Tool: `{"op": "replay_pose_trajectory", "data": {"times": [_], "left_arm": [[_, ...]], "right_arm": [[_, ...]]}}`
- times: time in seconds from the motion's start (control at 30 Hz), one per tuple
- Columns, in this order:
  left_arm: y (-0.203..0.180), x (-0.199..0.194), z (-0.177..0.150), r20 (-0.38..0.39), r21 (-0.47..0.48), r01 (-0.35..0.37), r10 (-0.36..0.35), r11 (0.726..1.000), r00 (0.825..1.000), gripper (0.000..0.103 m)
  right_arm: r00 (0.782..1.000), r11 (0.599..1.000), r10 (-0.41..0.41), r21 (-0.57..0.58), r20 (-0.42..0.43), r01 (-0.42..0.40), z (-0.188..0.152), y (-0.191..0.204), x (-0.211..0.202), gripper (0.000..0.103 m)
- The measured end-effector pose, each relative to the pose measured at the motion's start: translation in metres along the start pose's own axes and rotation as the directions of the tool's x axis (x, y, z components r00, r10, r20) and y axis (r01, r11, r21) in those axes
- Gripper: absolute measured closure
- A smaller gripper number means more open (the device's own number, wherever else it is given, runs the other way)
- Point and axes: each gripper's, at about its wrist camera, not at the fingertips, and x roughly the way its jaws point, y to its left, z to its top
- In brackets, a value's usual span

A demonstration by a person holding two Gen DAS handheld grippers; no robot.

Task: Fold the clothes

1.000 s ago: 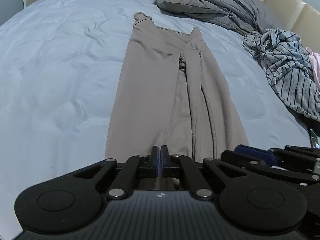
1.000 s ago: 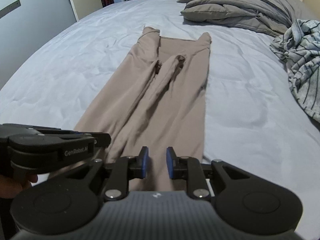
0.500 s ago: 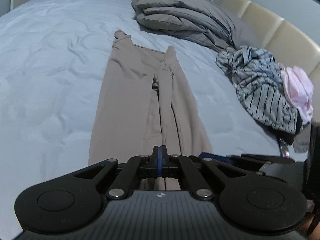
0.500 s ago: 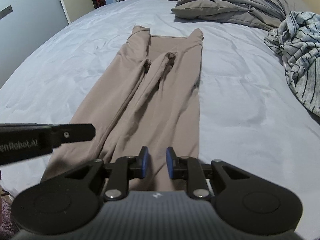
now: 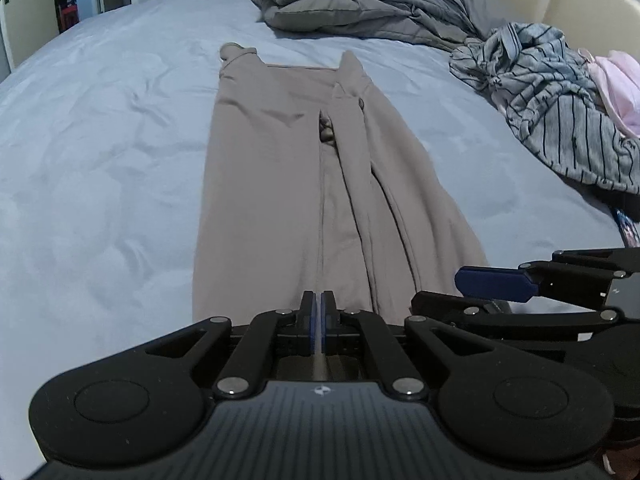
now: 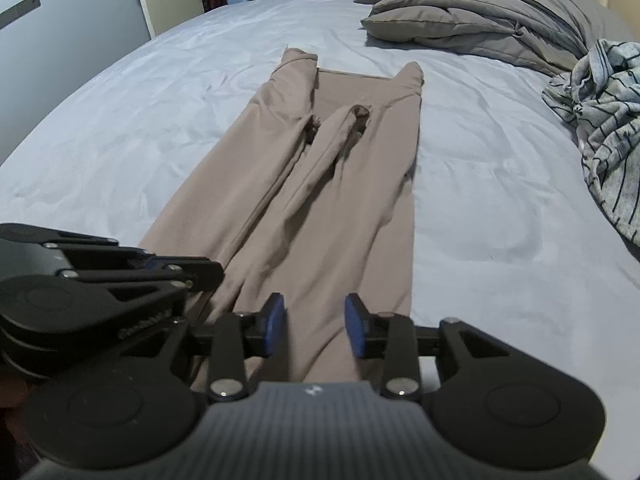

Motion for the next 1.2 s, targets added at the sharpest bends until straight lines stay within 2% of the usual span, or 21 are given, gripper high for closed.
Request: {"op": "replay_pose_trajectory", "data": {"times": [0.17,0.23,0.27,0.4,0.6,0.73,0.8,0.83,0.9,0.97,1.1,1.2], "left_arm": [[-0.002,0.000,0.000,0.003,0.014,-0.008,0.008,1.000,1.000,0.100],[-0.001,0.000,0.000,0.001,0.009,-0.004,0.004,1.000,1.000,0.100],[0.000,-0.001,0.000,0.001,0.006,-0.003,0.003,1.000,1.000,0.100],[0.001,-0.002,0.001,0.003,-0.003,0.009,-0.009,1.000,1.000,0.097],[-0.003,-0.001,-0.001,0.015,0.036,-0.009,0.008,0.999,1.000,0.096],[-0.003,0.002,-0.002,0.021,0.051,-0.011,0.010,0.999,1.000,0.096],[-0.003,0.004,-0.002,0.019,0.060,-0.008,0.007,0.998,1.000,0.096],[-0.003,0.005,-0.002,0.018,0.065,-0.006,0.005,0.998,1.000,0.097],[0.000,0.005,-0.001,0.019,0.046,0.013,-0.014,0.999,1.000,0.101],[0.008,0.003,0.000,0.027,-0.010,0.046,-0.045,0.999,0.999,0.103],[0.015,-0.009,0.004,0.079,-0.078,0.146,-0.140,0.986,0.987,0.103],[0.010,-0.016,0.006,0.107,-0.066,0.214,-0.207,0.975,0.973,0.103]], "right_arm": [[1.000,1.000,-0.004,-0.002,0.020,0.004,0.000,0.001,-0.004,0.068],[0.999,1.000,-0.001,-0.015,0.048,0.001,0.001,0.002,-0.007,0.078],[0.998,1.000,0.007,-0.023,0.057,-0.006,0.001,0.003,-0.008,0.079],[0.998,0.999,0.033,-0.026,0.046,-0.031,-0.001,0.003,-0.003,0.080],[0.998,0.999,0.049,-0.022,0.025,-0.049,-0.003,0.000,0.004,0.080],[0.999,0.997,0.041,-0.063,0.020,-0.040,-0.005,0.004,0.007,0.079],[0.999,0.995,0.033,-0.095,0.021,-0.031,-0.007,0.006,0.007,0.081],[0.999,0.994,0.025,-0.108,0.022,-0.023,-0.007,0.008,0.007,0.086],[0.999,0.995,0.021,-0.102,0.026,-0.018,-0.006,0.007,0.005,0.092],[0.999,0.998,0.037,-0.058,0.035,-0.035,-0.005,0.001,0.002,0.097],[0.995,0.997,0.082,0.004,0.064,-0.082,-0.002,-0.006,-0.005,0.098],[0.989,0.993,0.121,-0.025,0.083,-0.120,-0.001,0.000,-0.009,0.099]]}}
